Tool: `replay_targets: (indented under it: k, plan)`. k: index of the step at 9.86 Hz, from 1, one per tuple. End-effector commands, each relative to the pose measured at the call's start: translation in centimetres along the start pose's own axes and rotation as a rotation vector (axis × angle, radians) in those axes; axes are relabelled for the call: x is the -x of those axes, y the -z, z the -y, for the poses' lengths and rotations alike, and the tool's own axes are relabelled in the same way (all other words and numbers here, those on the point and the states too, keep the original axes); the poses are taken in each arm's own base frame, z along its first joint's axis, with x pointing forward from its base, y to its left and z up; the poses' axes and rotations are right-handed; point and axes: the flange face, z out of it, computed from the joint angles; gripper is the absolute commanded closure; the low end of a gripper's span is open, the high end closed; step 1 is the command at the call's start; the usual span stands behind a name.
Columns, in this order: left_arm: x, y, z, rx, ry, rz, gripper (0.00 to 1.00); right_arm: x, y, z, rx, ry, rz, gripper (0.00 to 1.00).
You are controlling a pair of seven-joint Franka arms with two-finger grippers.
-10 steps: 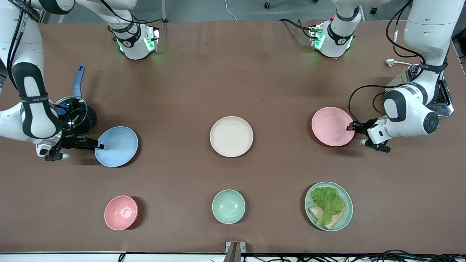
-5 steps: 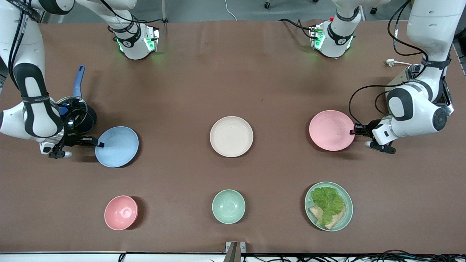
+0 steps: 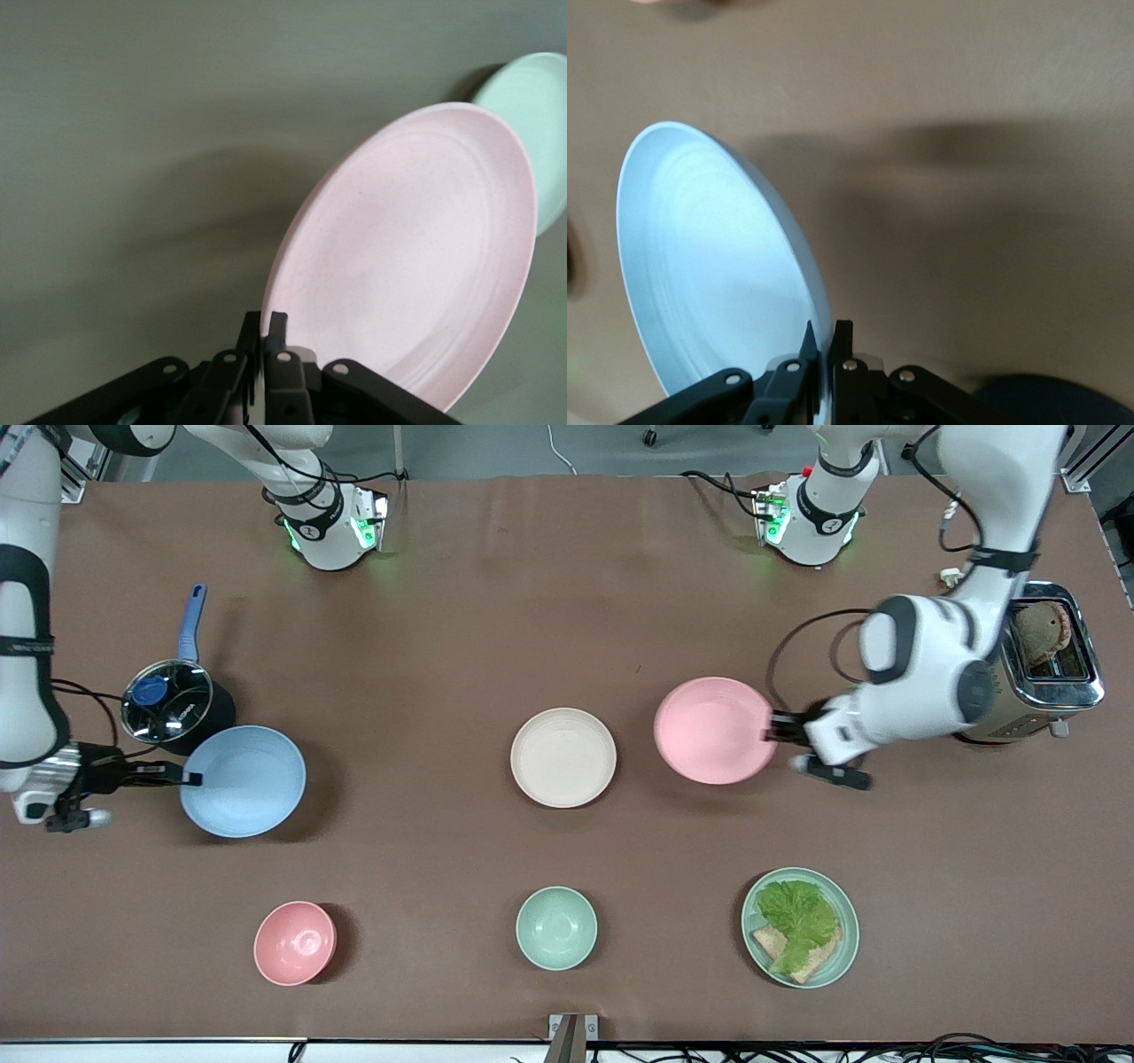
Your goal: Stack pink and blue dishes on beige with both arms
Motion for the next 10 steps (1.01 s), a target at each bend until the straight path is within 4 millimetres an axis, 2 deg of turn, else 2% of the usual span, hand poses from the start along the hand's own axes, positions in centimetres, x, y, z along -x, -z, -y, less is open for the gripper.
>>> replay_targets:
  k: [1,2,3,4,5,7,9,10]
  plan:
    - [-0.6,-6.0,-5.7,0.038,0.098,-0.011,1.00,-0.7,2.7,5.1,0.073,-0.072,0.031,0.99]
    - [-0.4,-7.5,-7.8,0.029,0.118,-0.039,1.00,-1.0,3.0,8.8,0.082,-0.101,0.027,0.99]
    - [-0.5,-8.8,-9.6,0.016,0.154,-0.054,1.00,-1.2,2.8,13.5,0.080,-0.127,0.025,0.99]
    - [-1.1,-10.6,-10.9,0.005,0.185,-0.053,1.00,-1.3,2.2,18.3,0.154,-0.160,0.037,0.99]
    - [-1.5,-12.1,-12.2,-0.022,0.205,-0.056,1.00,-1.2,0.6,23.0,0.188,-0.195,0.049,0.99]
    - [-1.5,-14.3,-14.3,-0.071,0.241,-0.071,0.99,-0.3,-2.2,29.9,0.169,-0.183,0.051,0.99]
    - [-0.8,-15.5,-15.7,-0.106,0.269,-0.087,0.94,2.3,-5.4,36.0,0.164,-0.190,0.070,0.99]
    - [-0.9,-15.3,-16.0,-0.107,0.296,-0.099,0.60,3.4,-7.5,38.9,0.162,-0.214,0.084,0.99]
